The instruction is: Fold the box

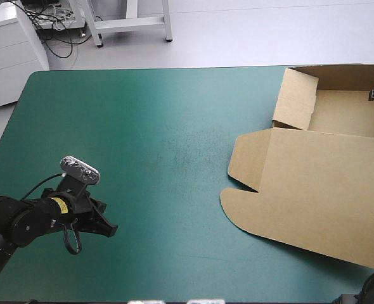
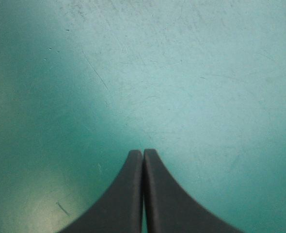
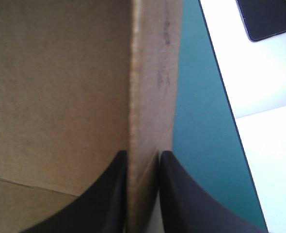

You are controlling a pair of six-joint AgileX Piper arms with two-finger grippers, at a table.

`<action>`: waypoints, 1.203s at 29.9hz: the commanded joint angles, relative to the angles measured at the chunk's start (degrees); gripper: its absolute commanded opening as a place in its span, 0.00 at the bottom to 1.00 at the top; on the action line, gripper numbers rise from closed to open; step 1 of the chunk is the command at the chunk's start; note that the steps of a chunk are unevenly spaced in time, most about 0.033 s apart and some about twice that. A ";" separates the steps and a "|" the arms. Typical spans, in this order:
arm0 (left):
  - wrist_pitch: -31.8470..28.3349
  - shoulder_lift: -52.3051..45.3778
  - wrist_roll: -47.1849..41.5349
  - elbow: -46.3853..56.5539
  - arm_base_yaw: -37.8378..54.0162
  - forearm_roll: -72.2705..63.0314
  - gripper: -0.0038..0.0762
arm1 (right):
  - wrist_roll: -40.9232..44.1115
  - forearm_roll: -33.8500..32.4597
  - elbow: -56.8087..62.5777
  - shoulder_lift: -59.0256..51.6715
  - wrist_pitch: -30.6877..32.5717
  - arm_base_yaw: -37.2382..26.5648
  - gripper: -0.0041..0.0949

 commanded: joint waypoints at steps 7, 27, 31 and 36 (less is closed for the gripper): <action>-2.53 -0.69 -0.61 -1.38 -0.20 -0.79 0.01 | 0.16 0.30 -1.36 -3.79 -1.84 -0.40 0.74; -4.39 -0.69 -0.61 -1.38 -0.20 -1.01 0.01 | -3.34 10.96 -1.57 -11.04 0.37 -0.40 0.24; -4.95 -0.69 -0.61 -1.38 -0.20 -1.01 0.01 | -3.60 12.46 -0.71 -13.67 0.37 0.29 0.03; -6.67 -0.69 -0.61 -1.11 -0.20 -1.01 0.01 | -5.54 13.30 5.12 -19.22 0.37 3.37 0.02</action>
